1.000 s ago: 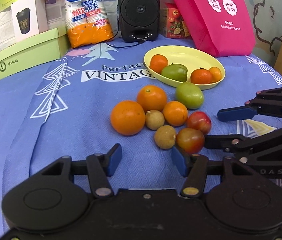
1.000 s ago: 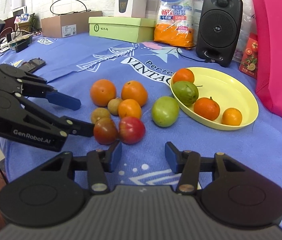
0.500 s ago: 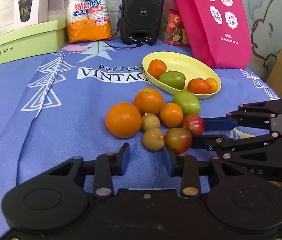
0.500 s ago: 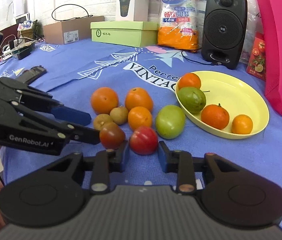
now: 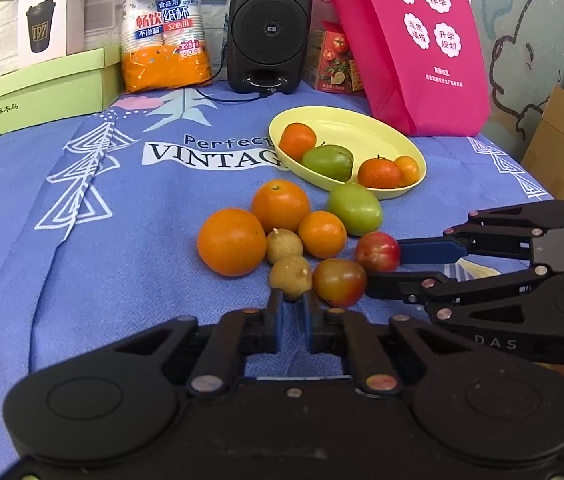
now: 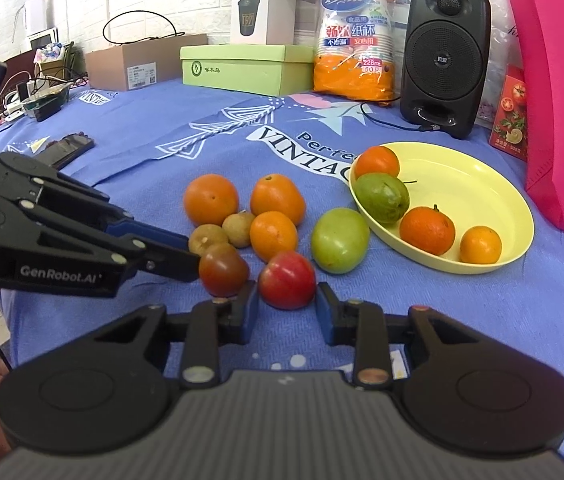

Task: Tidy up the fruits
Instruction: 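Close left tool on a brown kiwi while right tool grasps a red tomato, then carry kiwi and tomato onto the yellow plate and open both tools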

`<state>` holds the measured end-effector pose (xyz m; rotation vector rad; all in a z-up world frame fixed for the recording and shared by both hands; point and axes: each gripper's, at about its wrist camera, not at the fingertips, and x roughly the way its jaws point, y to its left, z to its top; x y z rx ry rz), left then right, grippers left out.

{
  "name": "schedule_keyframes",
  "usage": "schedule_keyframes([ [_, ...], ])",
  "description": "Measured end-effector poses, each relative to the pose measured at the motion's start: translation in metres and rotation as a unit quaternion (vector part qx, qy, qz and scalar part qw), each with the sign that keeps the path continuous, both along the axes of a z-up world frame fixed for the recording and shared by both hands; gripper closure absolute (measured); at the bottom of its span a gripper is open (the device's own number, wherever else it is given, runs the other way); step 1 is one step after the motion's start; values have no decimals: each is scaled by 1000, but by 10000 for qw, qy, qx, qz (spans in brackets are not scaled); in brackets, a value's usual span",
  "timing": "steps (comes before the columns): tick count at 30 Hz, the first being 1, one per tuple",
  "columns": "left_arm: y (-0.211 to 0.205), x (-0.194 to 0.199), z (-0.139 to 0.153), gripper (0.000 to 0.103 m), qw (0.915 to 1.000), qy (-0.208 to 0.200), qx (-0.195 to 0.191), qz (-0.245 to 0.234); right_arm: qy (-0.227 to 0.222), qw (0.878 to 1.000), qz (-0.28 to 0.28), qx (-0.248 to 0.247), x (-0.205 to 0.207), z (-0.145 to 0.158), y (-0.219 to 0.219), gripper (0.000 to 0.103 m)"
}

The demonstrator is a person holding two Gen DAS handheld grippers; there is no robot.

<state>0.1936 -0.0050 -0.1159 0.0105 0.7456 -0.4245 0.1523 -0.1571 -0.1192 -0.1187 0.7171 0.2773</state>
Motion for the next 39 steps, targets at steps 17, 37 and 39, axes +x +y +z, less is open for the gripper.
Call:
schedule_keyframes([
  [17, -6, 17, -3, 63, 9995, -21, 125, 290, 14, 10000, 1, -14, -6, -1, -1, 73],
  [37, -5, -1, 23, 79, 9998, -198, 19, -24, -209, 9998, -54, -31, -19, 19, -9, 73],
  [39, -8, 1, 32, 79, 9995, -298, 18, -116, -292, 9995, -88, -50, -22, 25, -12, 73],
])
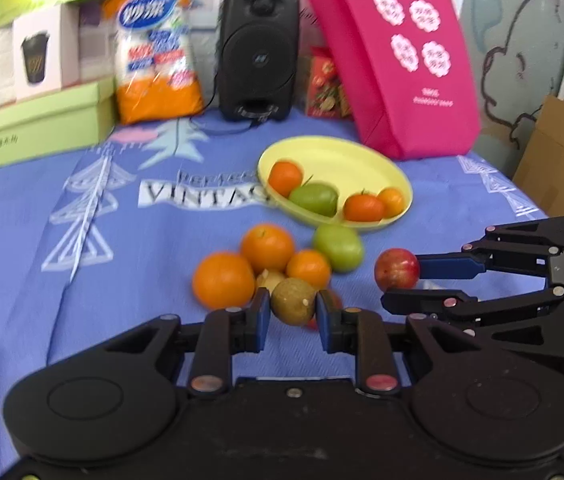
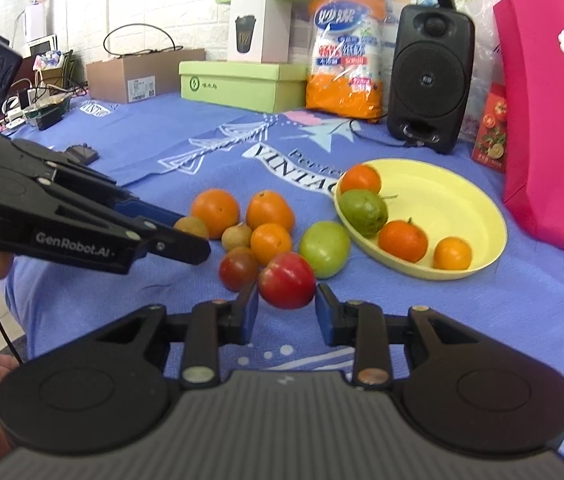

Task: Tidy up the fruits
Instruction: 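Carry kiwi and tomato onto the yellow plate and open both tools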

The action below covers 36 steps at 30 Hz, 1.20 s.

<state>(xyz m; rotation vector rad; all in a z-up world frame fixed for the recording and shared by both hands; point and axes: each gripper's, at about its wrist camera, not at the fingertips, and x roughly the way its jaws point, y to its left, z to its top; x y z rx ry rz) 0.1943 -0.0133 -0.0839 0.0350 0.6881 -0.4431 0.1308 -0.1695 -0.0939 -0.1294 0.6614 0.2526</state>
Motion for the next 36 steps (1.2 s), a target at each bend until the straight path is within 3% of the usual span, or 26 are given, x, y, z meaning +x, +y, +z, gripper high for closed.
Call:
schedule_keyframes([
  [10, -44, 65, 24, 79, 9994, -164, -67, -303, -362, 9979, -525, -119, 26, 23, -44, 73],
  [20, -100, 150, 0, 78, 9992, 55, 230, -334, -244, 9949, -982, -16, 84, 9, -82, 73],
  [21, -102, 155, -3, 76, 9991, 56, 288, -303, -227, 9948, -992, -11, 87, 7, -83, 73],
  [22, -106, 159, -6, 63, 9991, 75, 345, -255, -206, 9947, -1010, -13, 91, 4, -83, 73],
  [25, -105, 163, -6, 49, 9994, 59, 247, -252, -220, 9938, -1089, -9, 96, 1, -85, 68],
  [27, -104, 158, -3, 45, 9990, -88, 389, -197, -254, 9939, -1073, 16, 94, 2, -86, 66],
  [29, -99, 150, 2, 45, 9985, -218, 472, -166, -286, 9940, -1058, 2, 91, 3, -85, 66],
  [36, -57, 117, 25, 42, 9990, -397, 154, 133, -345, 9949, -947, 54, 67, 9, -76, 66],
])
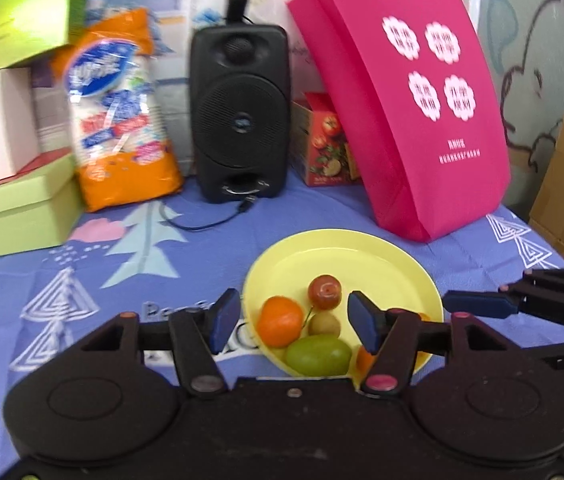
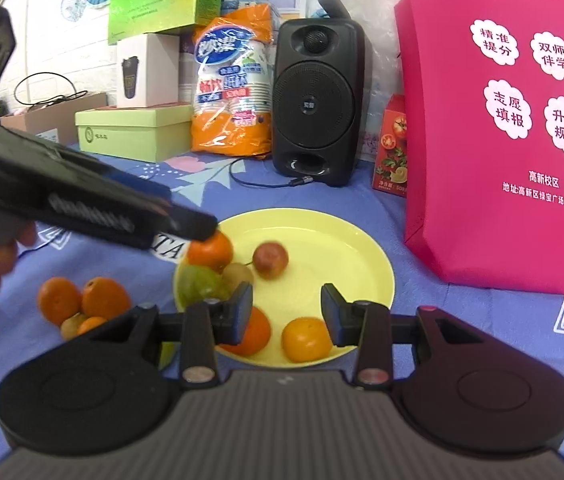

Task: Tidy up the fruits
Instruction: 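Carry kiwi and tomato onto the yellow plate and open both tools, then return both open tools to the remaining fruit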

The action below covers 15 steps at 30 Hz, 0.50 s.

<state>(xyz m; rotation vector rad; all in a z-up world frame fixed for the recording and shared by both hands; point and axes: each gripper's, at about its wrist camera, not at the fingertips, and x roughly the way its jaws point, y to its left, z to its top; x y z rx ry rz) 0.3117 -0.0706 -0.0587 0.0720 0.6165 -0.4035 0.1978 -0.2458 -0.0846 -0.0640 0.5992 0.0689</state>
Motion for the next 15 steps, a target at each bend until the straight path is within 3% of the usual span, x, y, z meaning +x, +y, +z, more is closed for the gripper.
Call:
schedule_keyframes([
  [8, 45, -45, 4, 42, 9994, 34, 10, 356, 38, 9995, 310, 43, -31, 3, 24, 65],
  [15, 72, -84, -10, 42, 9982, 203, 52, 561, 218, 9978, 631, 23, -48, -4, 47, 65],
])
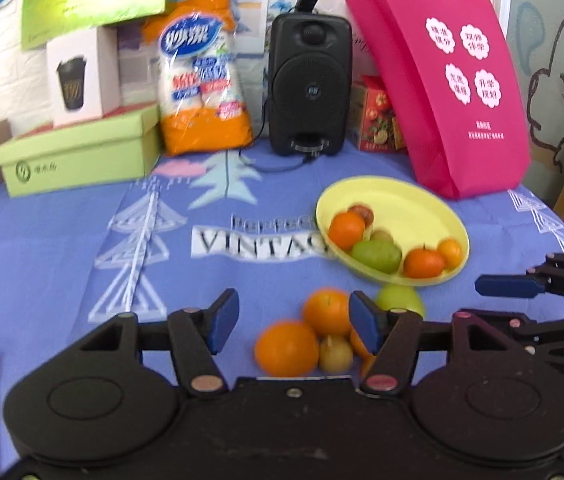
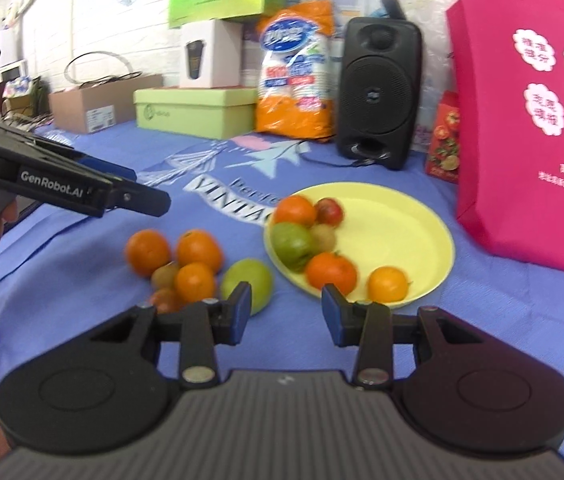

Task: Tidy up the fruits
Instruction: 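Return both open tools to the remaining fruit, then close left tool on a large orange while right tool grasps the dark tomato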

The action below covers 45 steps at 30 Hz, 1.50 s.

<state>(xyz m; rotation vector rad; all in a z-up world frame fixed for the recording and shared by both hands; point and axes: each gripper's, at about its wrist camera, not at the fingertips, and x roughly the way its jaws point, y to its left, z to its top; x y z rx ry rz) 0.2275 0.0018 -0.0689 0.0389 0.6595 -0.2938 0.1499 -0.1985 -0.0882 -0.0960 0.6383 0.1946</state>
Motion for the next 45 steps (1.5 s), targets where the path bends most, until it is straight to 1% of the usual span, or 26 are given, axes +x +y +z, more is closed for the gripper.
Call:
schedule_keyframes([
  [3, 5, -15, -13, 42, 9999, 105, 123, -34, 90, 9997, 235, -13, -7, -4, 13, 65],
  [7, 8, -24, -29, 42, 9994, 233, 256, 66, 215, 9980, 590, -55, -12, -11, 33, 65],
  [10, 8, -25, -35, 42, 9989, 232, 392, 132, 287, 9964, 792, -83, -11, -15, 46, 65],
  [11, 8, -25, -37, 41, 9985, 208, 485, 170, 304, 9961, 828, -100, -11, -16, 50, 63],
  [12, 7, -25, -39, 40, 9979, 183, 581, 209, 321, 9957, 856, -114, -10, -17, 53, 61],
  [13, 8, -24, -41, 35, 9976, 173, 629, 227, 341, 9954, 883, -118, -8, -18, 55, 60],
  [14, 9, -23, -43, 33, 9977, 160, 621, 230, 366, 9952, 904, -118, -7, -20, 57, 60],
  [18, 9, -13, -49, 33, 9984, 131, 527, 129, 483, 9944, 927, -130, 0, -28, 62, 60],
  [22, 10, 1, -56, 37, 9992, 165, 371, 55, 525, 9944, 905, -112, 6, -33, 63, 59],
  [26, 9, 10, -59, 37, 9993, 144, 330, 19, 527, 9947, 871, -113, 10, -34, 64, 55],
  [30, 9, 14, -60, 38, 9994, 95, 318, -47, 516, 9945, 902, -102, 17, -36, 66, 55],
  [32, 9, 16, -59, 43, 9996, 81, 263, -98, 511, 9944, 925, -78, 21, -36, 67, 55],
  [34, 9, 18, -58, 52, 9996, 90, 200, -151, 519, 9945, 913, -47, 24, -37, 68, 55],
  [36, 8, 22, -57, 59, 9996, 127, 104, -208, 523, 9945, 905, -27, 25, -38, 68, 55],
  [39, 8, 26, -57, 61, 9997, 158, 6, -212, 521, 9950, 855, -9, 26, -38, 67, 58],
  [42, 10, 27, -57, 61, 9995, 217, -106, -191, 521, 9952, 832, -12, 26, -37, 65, 64],
  [44, 12, 26, -58, 61, 9995, 234, -141, -183, 518, 9955, 797, 20, 26, -37, 63, 71],
  [45, 12, 25, -58, 61, 9995, 233, -141, -179, 515, 9956, 784, 38, 25, -37, 62, 72],
])
